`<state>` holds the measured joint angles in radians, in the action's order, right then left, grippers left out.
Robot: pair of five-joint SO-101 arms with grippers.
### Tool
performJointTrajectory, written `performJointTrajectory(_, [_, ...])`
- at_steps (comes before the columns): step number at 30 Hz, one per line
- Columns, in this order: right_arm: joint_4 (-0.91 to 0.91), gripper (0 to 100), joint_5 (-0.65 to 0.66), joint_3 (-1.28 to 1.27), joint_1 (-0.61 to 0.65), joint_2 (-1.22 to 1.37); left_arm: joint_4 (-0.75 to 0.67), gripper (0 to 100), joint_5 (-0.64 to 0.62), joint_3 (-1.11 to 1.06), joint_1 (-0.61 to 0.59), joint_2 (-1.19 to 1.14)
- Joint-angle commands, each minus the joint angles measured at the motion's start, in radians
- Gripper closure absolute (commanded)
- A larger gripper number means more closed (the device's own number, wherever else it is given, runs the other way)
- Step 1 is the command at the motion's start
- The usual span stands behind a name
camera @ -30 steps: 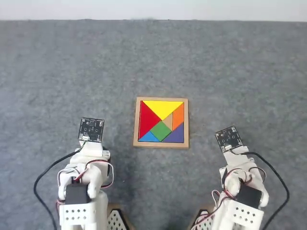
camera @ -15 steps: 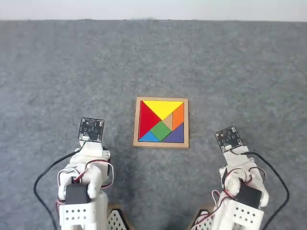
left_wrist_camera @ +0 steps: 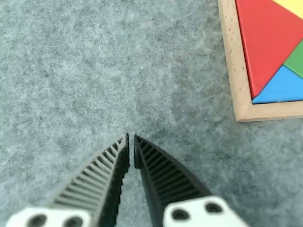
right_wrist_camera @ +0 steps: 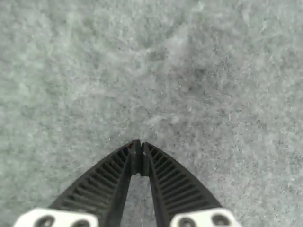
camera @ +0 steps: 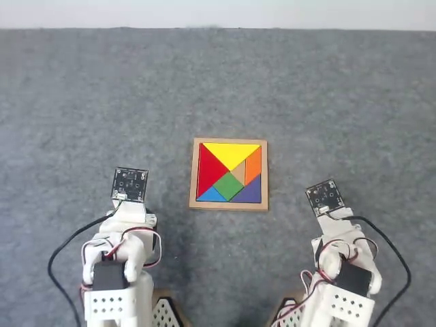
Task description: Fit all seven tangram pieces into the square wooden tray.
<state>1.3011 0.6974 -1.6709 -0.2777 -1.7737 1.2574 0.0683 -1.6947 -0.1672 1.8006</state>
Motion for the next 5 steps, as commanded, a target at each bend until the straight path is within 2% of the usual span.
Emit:
performJointTrajectory(1, [0.024, 99.1, 0.023, -0.015, -0.012, 0.004, 0.003, 98, 0.002, 0.01, 0.005, 0.017])
performJointTrajectory(5, [0.024, 99.1, 0.023, -0.015, -0.012, 0.004, 0.003, 98, 0.002, 0.01, 0.005, 0.017])
